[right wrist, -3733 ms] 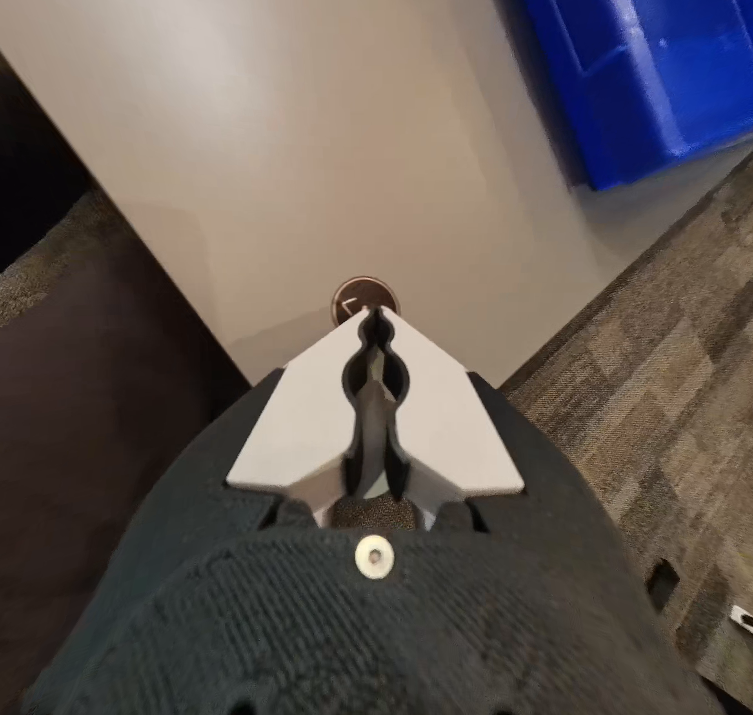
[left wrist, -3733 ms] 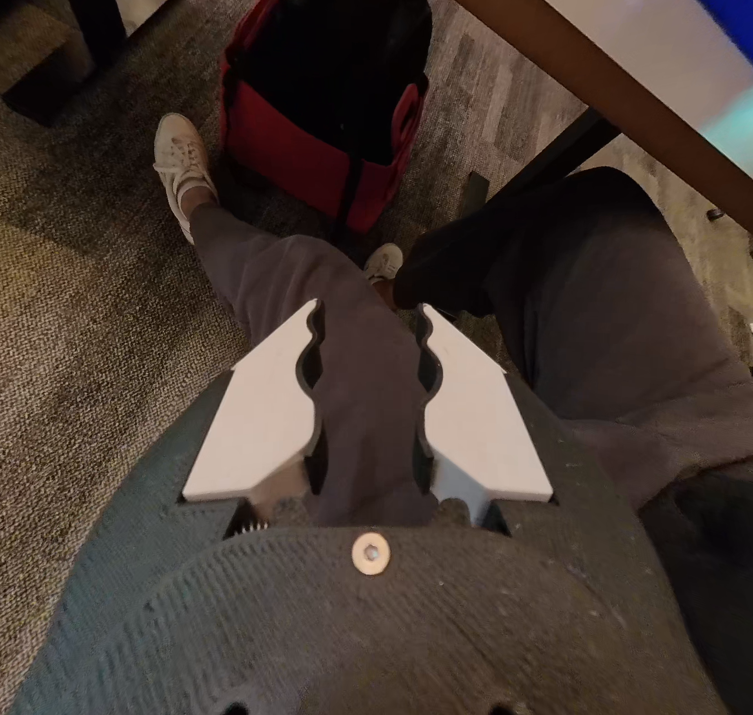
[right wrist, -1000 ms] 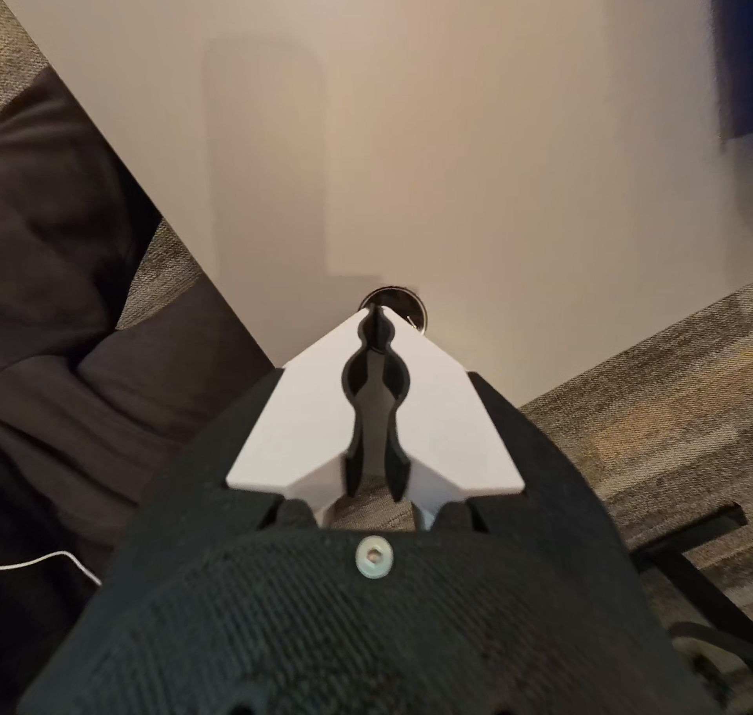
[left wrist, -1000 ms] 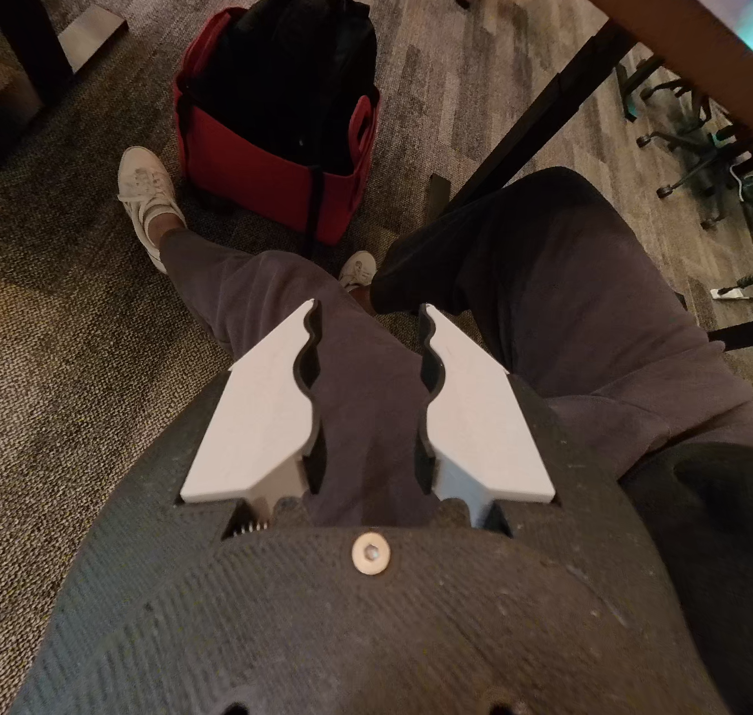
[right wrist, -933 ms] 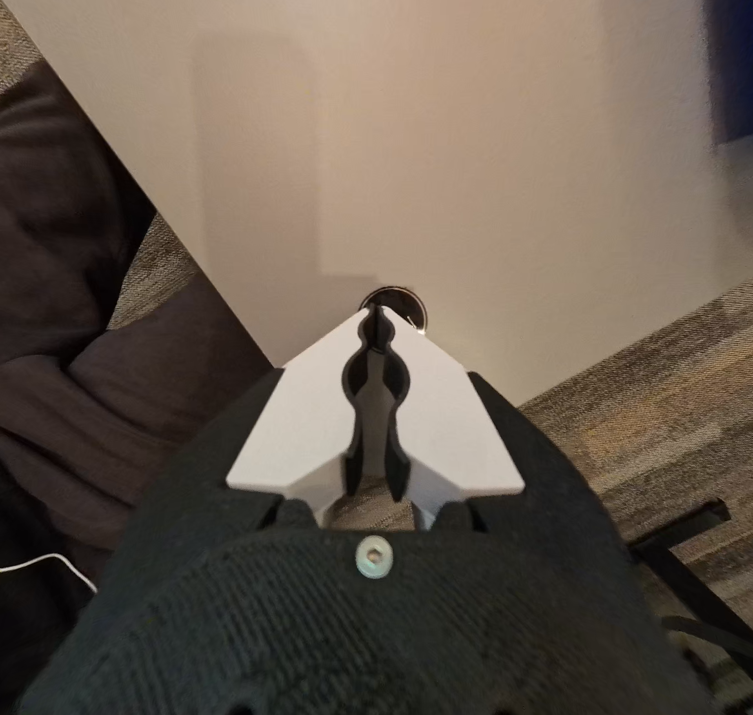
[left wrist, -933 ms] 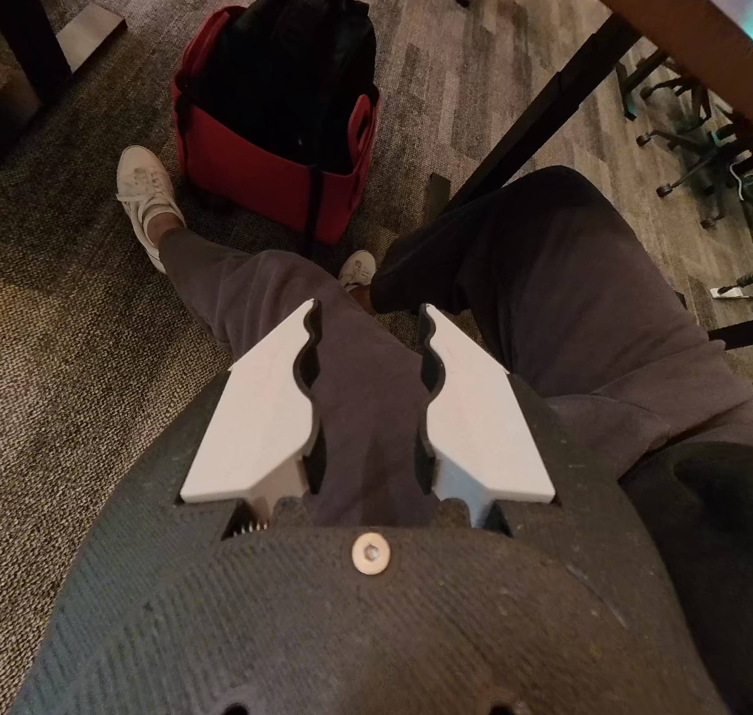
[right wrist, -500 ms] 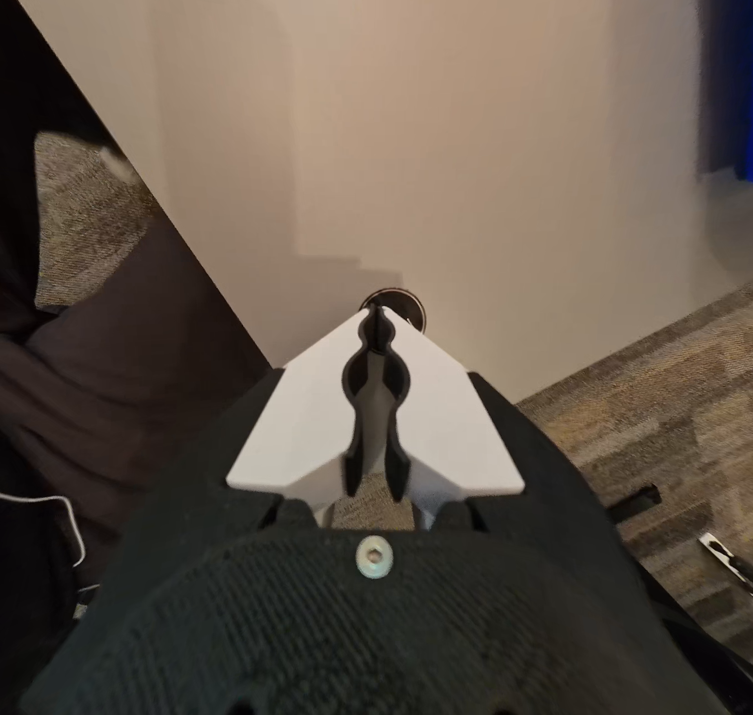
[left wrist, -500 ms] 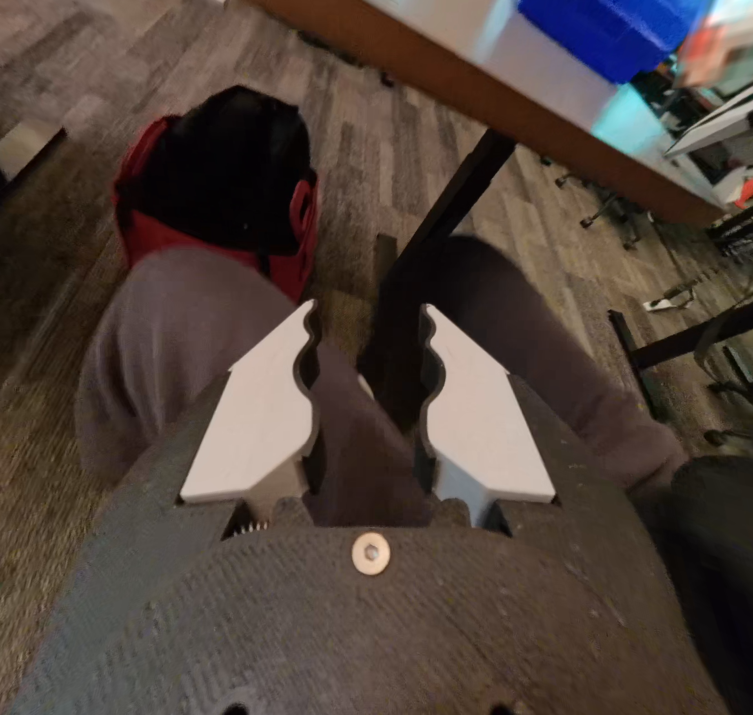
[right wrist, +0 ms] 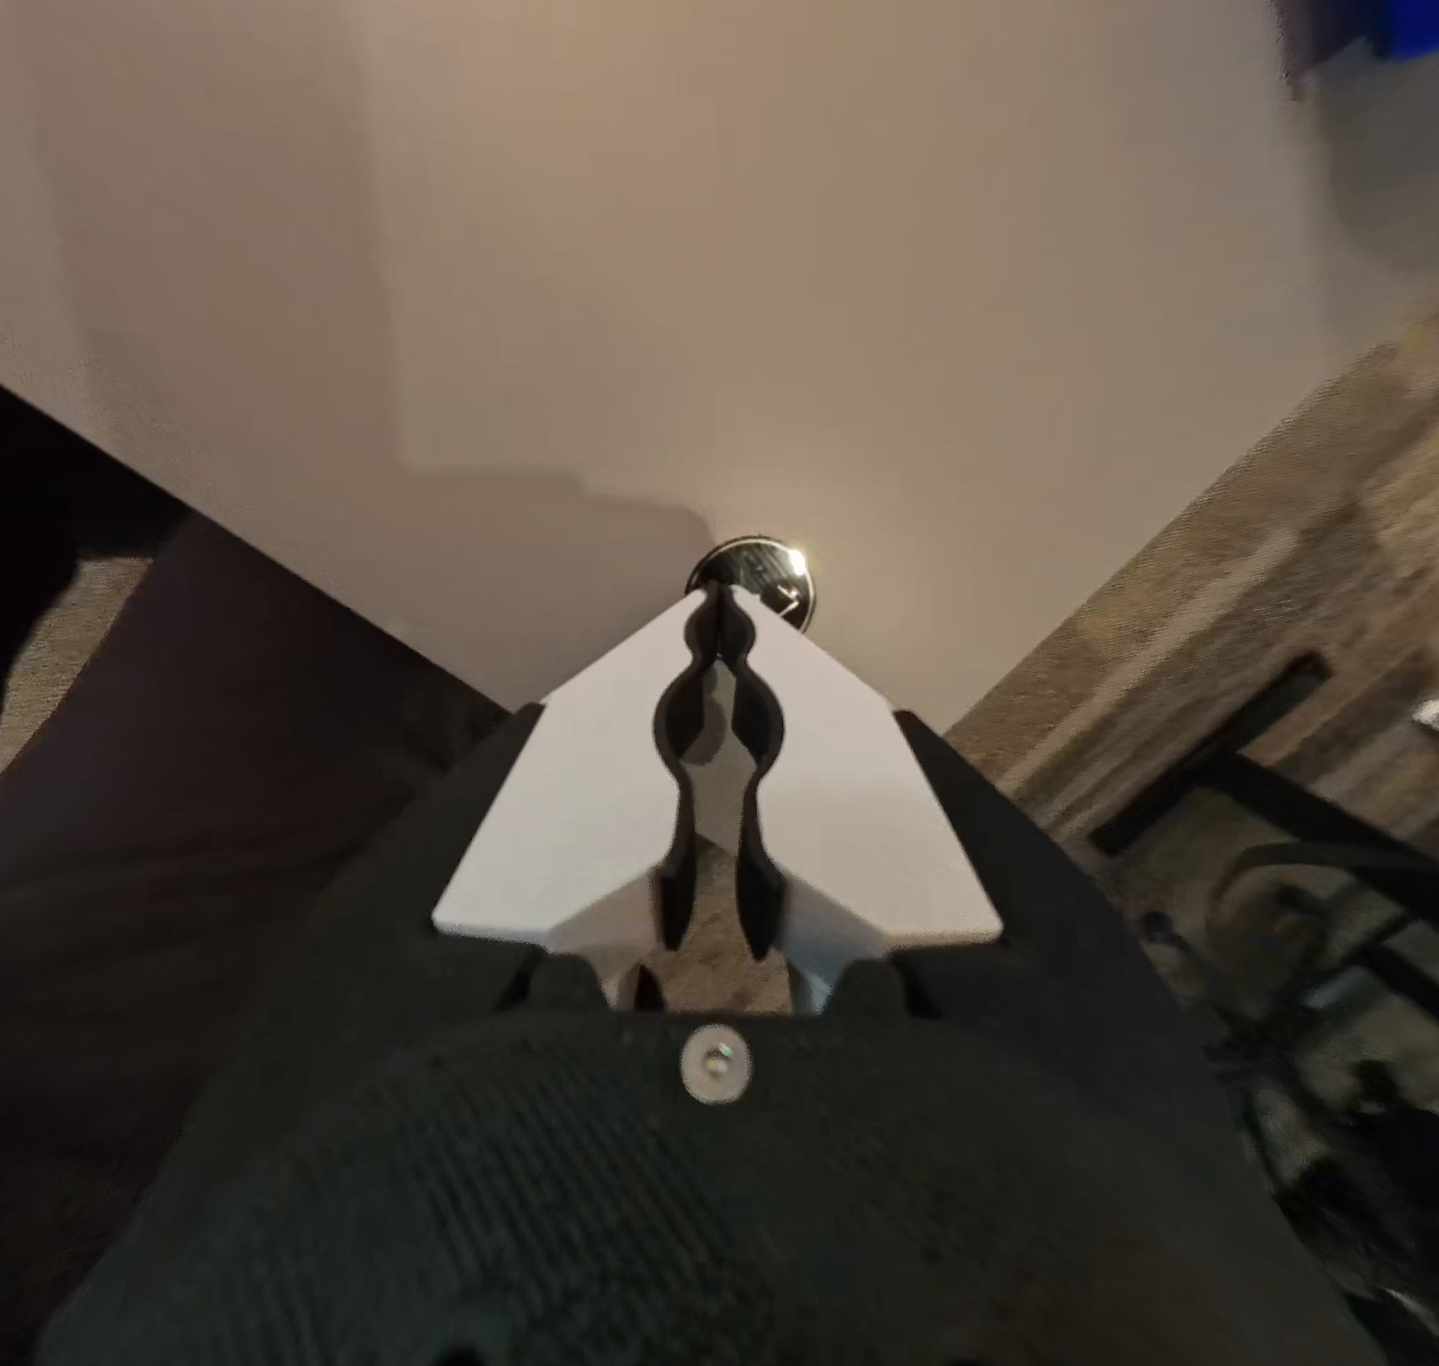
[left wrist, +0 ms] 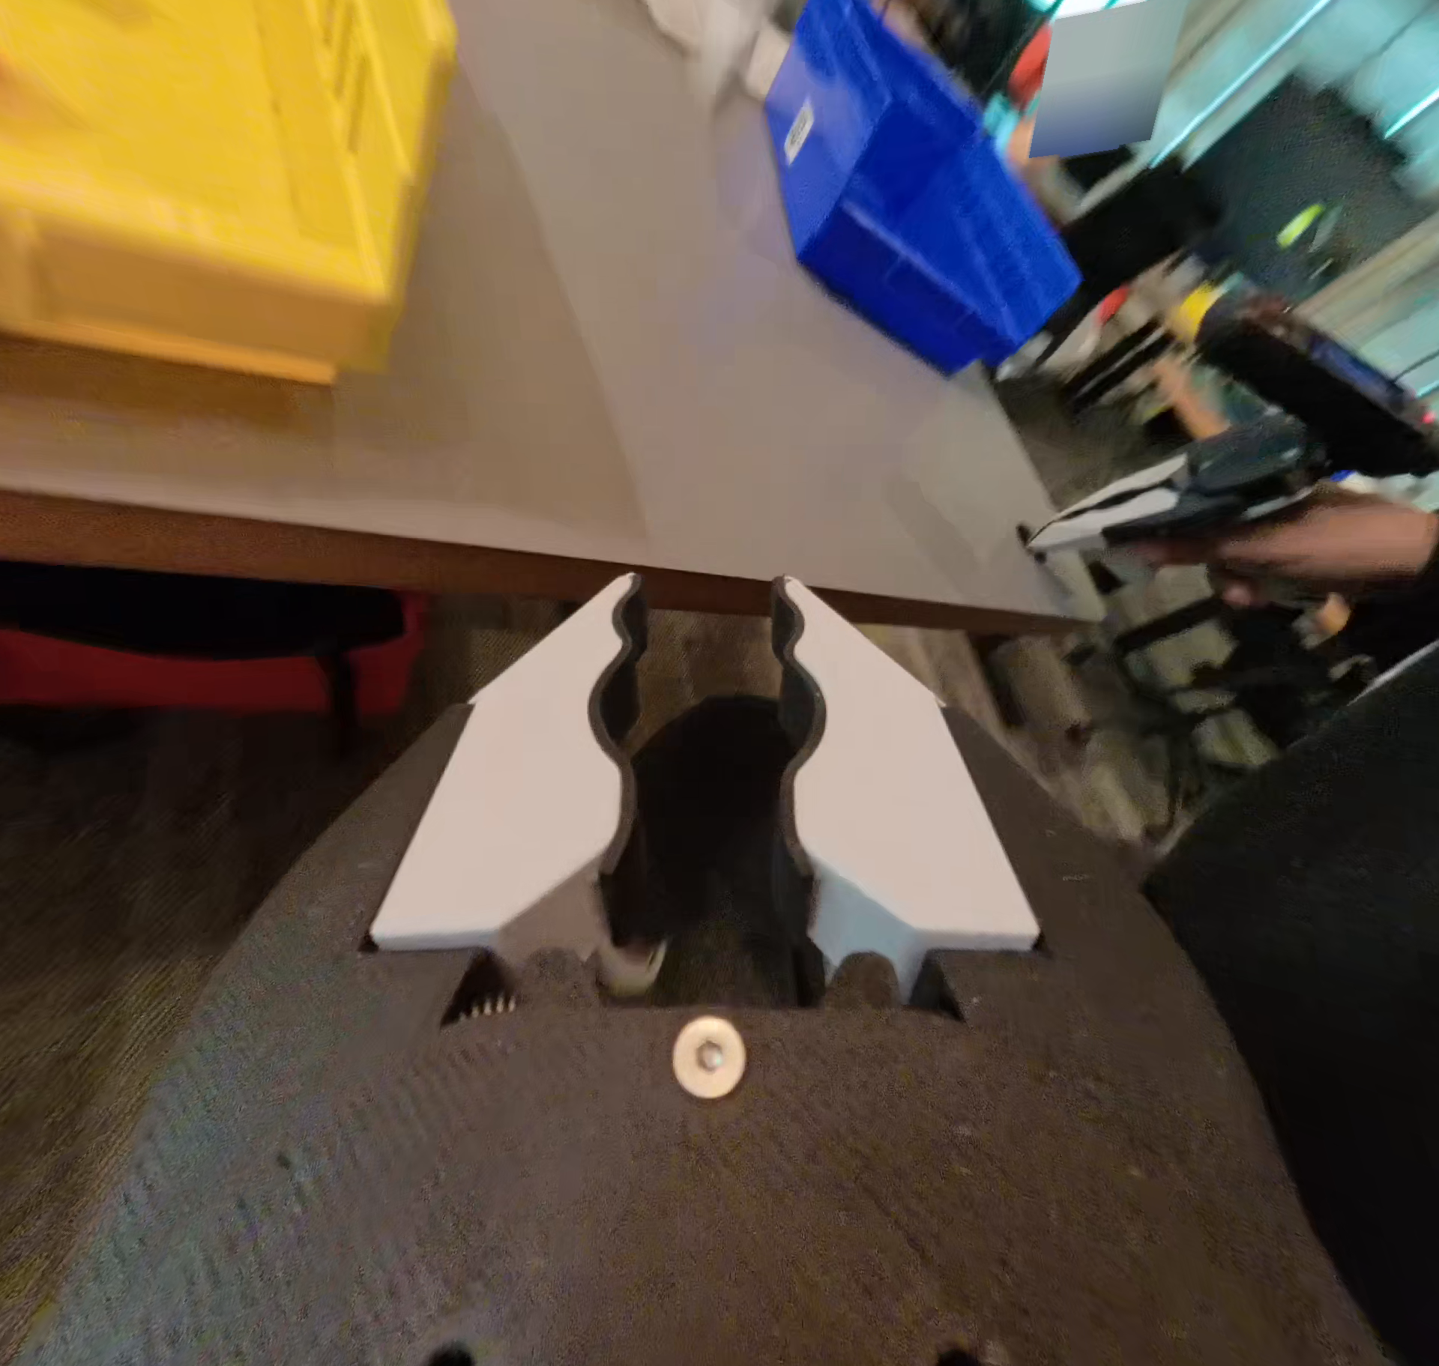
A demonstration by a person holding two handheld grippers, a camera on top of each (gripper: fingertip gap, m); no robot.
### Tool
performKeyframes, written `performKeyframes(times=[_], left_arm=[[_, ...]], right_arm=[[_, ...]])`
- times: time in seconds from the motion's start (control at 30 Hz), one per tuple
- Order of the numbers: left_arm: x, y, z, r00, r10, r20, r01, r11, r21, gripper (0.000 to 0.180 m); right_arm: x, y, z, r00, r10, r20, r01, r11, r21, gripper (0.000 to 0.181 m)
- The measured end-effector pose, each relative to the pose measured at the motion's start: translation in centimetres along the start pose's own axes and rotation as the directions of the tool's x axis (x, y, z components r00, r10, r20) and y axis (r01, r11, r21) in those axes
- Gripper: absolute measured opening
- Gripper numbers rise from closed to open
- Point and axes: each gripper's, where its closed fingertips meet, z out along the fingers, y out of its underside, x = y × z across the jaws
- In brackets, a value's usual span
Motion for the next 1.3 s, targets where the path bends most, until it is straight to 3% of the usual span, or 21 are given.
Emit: performKeyframes(times=[0.1, 0.27, 0.47, 0.67, 1.07, 1.3], left_arm=[[0.3, -1.7, -2.2, 0.994, 0.027, 0.104, -0.009, 0.985, -0.173, 0.030], [-1.5, 0.7, -5.8, 0.980, -0.065, 0.188, 0.122, 0.943, -0.309, 0.030], [-5.6, -4.7, -8.3, 0.987, 0.027, 0.158, 0.019, 0.959, -0.281, 0.029], [-7.1, -10.7, -9.1, 0.985, 0.154, 0.078, -0.128, 0.955, -0.269, 0.031], [-1.3, -15.8, -3.1, 0.978, 0.200, -0.058, -0.208, 0.949, -0.238, 0.030], [-0.7, -16.4, 0.2, 0.972, 0.236, 0.001, -0.227, 0.935, -0.273, 0.035]], right_arm=[[0.1, -0.1, -0.3, 0.991, 0.114, 0.072, -0.114, 0.994, -0.004, 0.000], [0.4, -0.2, -0.9, 0.940, 0.327, 0.099, -0.328, 0.945, -0.002, 0.000], [0.7, -0.4, -1.7, 0.889, 0.456, 0.038, -0.457, 0.883, 0.110, 0.000], [1.0, -0.4, -2.4, 0.815, 0.576, 0.058, -0.579, 0.808, 0.109, 0.000], [1.3, -0.7, -3.7, 0.806, 0.586, 0.087, -0.592, 0.803, 0.067, 0.000], [1.4, -0.9, -4.4, 0.847, 0.519, 0.111, -0.528, 0.847, 0.067, 0.000]])
